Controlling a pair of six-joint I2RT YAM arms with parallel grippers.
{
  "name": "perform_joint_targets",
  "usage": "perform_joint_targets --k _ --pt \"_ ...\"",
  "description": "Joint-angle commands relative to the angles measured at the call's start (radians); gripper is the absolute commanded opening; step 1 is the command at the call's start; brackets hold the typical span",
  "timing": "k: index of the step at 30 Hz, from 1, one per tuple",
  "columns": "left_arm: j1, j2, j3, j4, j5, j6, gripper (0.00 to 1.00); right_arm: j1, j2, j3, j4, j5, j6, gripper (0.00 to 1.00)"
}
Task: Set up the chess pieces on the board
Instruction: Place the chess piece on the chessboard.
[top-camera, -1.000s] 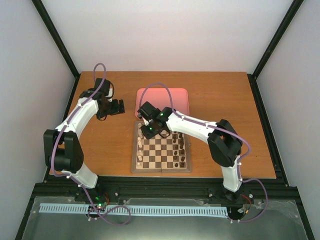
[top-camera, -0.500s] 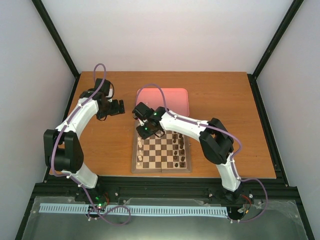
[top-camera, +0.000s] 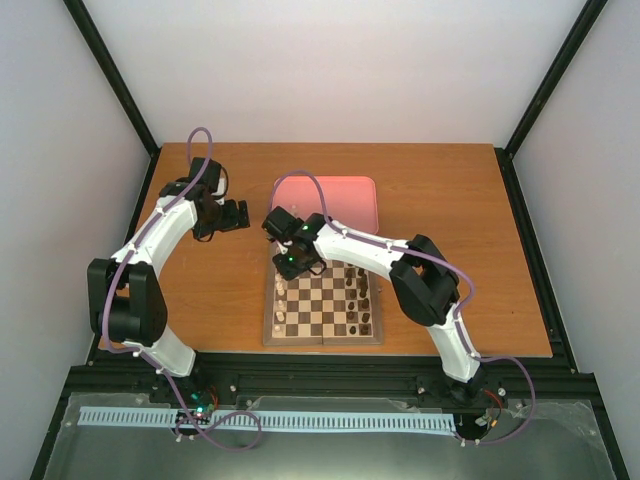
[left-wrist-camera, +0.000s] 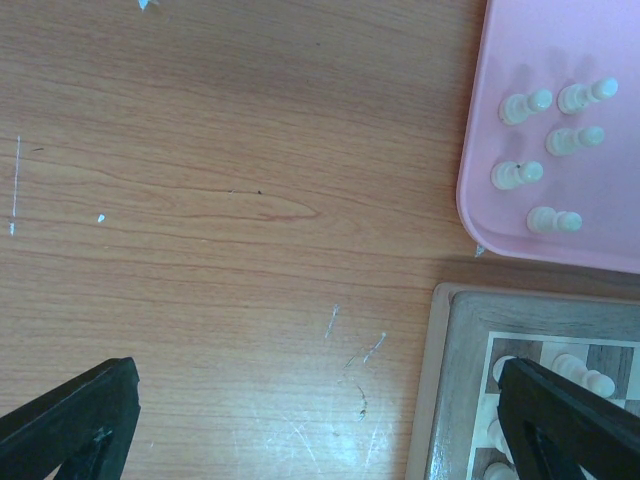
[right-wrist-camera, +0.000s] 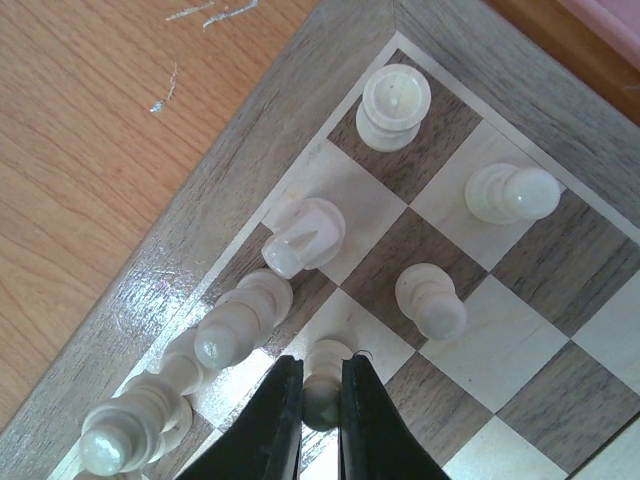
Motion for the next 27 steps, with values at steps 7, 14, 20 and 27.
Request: perform_joint_targets --k 7,14,20,27 --pt "-0.004 -0.003 0.009 0.015 -0.004 0.018 1.0 -0.002 0.04 0.049 -0.033 0.015 -0.013 0.05" --pt "-0.004 -0.002 0.008 0.014 -0.004 0.018 1.0 -0.002 0.042 0.055 -0.044 0.031 -0.011 0.15" --pt "-0.004 -0.003 0.004 0.016 -0.003 0.019 1.0 -0.002 0.033 0.046 -0.049 0.023 -0.012 0.23" --pt "-0.004 -0.007 0.002 0.016 -0.003 0.018 1.0 -0.002 -0.023 0.021 -0.044 0.042 -0.005 0.32"
